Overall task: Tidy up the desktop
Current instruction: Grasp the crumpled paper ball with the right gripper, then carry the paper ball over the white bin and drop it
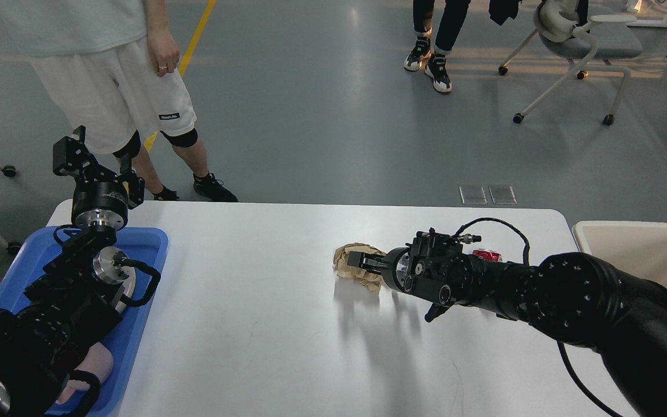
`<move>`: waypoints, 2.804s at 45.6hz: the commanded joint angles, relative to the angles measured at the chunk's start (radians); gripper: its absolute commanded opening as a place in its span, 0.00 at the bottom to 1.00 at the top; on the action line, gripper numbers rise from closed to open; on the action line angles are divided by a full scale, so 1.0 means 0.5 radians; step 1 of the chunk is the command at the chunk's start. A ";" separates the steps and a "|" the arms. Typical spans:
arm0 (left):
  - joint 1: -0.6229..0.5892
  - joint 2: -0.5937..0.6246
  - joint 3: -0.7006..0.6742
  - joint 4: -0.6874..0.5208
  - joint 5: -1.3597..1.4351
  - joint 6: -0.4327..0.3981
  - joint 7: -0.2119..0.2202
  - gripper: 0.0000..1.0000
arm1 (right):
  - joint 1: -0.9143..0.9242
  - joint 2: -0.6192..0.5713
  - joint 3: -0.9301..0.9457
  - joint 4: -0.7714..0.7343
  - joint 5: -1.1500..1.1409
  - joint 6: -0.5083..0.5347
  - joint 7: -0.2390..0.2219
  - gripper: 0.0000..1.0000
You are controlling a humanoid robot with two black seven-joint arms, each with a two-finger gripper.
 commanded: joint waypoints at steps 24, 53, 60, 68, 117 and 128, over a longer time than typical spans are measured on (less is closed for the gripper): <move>0.000 0.000 0.000 0.001 0.000 0.000 0.000 0.96 | -0.026 0.003 0.055 0.141 0.003 -0.141 0.007 0.00; 0.000 0.000 0.000 0.001 0.000 0.000 0.000 0.96 | 0.734 -0.828 0.273 1.153 0.000 -0.126 0.010 0.00; 0.000 0.000 0.000 0.001 0.000 0.000 0.000 0.96 | 0.934 -1.129 0.285 1.184 -0.006 0.006 0.010 0.00; 0.000 0.000 0.000 0.001 0.000 0.000 0.000 0.96 | 1.072 -1.439 0.325 1.163 -0.028 0.117 0.007 0.00; 0.000 0.000 0.000 0.001 0.000 0.000 0.000 0.96 | -0.524 -1.369 0.294 -0.387 -0.024 0.061 0.001 1.00; 0.000 0.000 0.000 0.001 0.000 0.000 0.000 0.96 | 0.013 -1.252 -0.113 0.067 -0.141 0.064 0.001 1.00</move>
